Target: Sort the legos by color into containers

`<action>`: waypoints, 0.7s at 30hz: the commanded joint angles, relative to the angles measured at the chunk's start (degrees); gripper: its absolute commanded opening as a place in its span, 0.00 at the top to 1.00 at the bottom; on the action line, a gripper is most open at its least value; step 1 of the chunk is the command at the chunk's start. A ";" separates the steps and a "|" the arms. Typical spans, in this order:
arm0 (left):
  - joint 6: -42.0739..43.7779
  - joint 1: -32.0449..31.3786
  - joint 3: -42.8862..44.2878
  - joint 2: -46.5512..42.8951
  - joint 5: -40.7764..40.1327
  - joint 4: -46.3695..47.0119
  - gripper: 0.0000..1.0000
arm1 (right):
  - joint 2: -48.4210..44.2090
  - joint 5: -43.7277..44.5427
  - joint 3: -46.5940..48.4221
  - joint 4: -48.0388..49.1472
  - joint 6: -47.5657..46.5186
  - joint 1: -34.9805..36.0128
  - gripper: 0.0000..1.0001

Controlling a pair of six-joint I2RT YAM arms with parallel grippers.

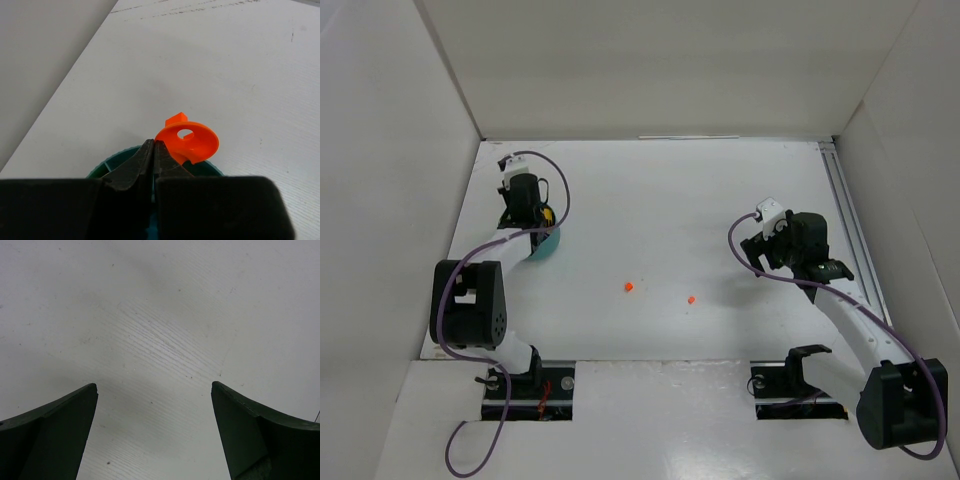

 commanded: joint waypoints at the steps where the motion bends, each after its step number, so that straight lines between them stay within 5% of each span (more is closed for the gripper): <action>1: -1.44 -0.03 3.44 0.26 0.35 -4.02 1.00 | -0.65 -1.12 1.45 1.32 -0.45 -0.48 0.00; 11: -3.80 0.50 2.92 -3.60 0.36 -6.32 0.88 | -1.18 -1.73 1.45 1.32 -0.45 -0.48 0.00; 15: -4.34 0.50 2.92 -5.28 1.05 -8.16 0.66 | -1.18 -2.26 1.45 1.85 -0.98 -0.48 0.00; 21: -4.34 0.50 3.45 -9.93 1.58 -9.39 0.66 | -1.70 -2.26 0.92 1.85 -0.98 -0.48 0.00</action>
